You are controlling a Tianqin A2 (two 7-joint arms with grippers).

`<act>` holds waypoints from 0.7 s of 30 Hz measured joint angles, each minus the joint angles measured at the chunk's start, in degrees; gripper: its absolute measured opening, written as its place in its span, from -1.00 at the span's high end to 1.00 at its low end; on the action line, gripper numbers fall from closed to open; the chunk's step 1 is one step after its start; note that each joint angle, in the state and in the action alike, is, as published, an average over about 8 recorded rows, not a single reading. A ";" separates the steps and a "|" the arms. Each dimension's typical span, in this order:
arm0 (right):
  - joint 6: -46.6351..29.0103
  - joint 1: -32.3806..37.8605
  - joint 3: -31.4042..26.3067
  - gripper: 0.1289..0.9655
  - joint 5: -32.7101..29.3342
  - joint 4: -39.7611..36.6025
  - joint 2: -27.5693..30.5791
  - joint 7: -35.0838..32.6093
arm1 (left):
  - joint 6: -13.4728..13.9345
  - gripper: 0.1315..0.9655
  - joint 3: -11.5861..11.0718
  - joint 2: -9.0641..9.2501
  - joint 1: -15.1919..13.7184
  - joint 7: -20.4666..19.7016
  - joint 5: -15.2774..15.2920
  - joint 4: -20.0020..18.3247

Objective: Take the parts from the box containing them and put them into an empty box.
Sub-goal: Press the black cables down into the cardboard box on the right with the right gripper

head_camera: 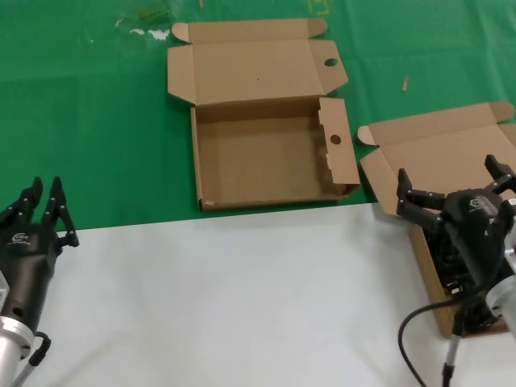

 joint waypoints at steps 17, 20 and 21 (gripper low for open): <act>7.23 3.80 -22.44 -1.00 15.75 4.02 35.60 1.21 | 0.00 0.94 0.00 0.00 0.00 0.00 0.00 0.00; 7.37 6.75 -28.32 -1.00 19.08 4.96 43.00 1.64 | 0.00 0.97 0.00 0.00 0.00 0.00 0.00 0.00; 7.22 7.92 -30.35 -1.00 19.86 5.21 45.23 1.94 | 0.00 0.98 0.00 0.00 0.00 0.00 0.00 0.00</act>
